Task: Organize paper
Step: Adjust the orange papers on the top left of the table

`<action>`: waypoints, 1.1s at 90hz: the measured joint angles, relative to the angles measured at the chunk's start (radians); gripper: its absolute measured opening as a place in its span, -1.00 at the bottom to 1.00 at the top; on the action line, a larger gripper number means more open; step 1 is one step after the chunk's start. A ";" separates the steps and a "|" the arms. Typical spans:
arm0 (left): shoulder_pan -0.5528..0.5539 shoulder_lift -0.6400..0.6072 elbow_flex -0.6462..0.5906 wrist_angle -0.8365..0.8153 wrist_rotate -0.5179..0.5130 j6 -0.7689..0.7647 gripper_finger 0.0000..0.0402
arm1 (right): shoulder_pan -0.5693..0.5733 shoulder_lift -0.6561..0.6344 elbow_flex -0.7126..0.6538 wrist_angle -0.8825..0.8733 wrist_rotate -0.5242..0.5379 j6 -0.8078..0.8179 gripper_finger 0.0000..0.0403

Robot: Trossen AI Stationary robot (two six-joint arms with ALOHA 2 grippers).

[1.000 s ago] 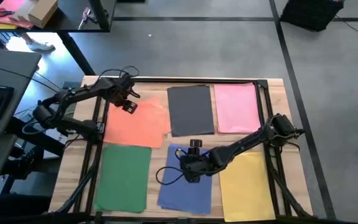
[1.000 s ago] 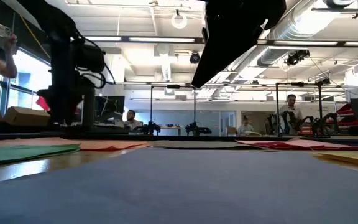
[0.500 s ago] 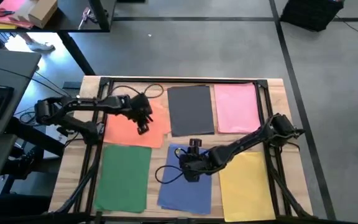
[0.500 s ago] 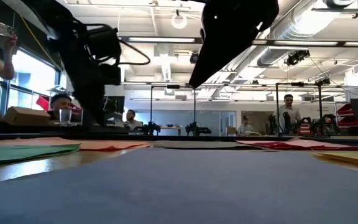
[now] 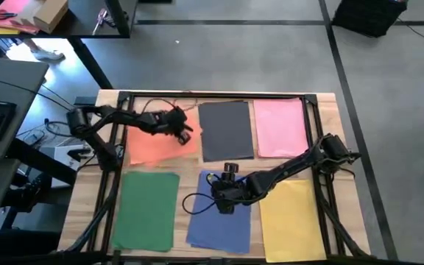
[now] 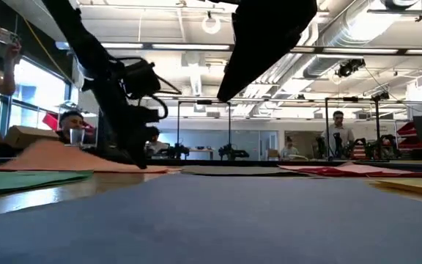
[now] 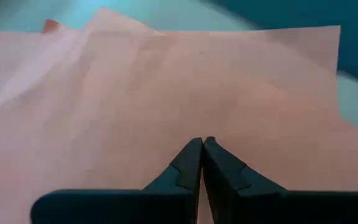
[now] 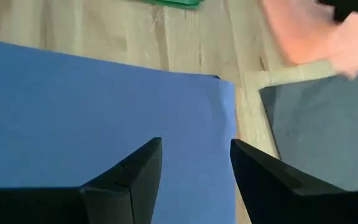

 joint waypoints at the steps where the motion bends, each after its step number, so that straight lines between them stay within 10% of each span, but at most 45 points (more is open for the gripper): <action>1: 0.012 -0.001 0.001 -0.002 -0.007 -0.001 -1.00 | 0.000 0.000 0.000 0.000 0.000 0.001 -0.13; 32: 0.291 -0.102 0.008 -0.037 0.142 0.005 -1.00 | 0.000 0.000 0.000 -0.003 -0.001 0.015 -0.13; 70: 0.073 -0.049 -0.028 0.043 0.185 0.073 -1.00 | -0.008 0.000 0.000 0.002 0.004 0.000 -0.13; 99: 0.162 -0.033 -0.066 0.036 0.056 -0.213 -1.00 | 0.001 0.000 0.000 0.002 -0.008 0.003 -0.13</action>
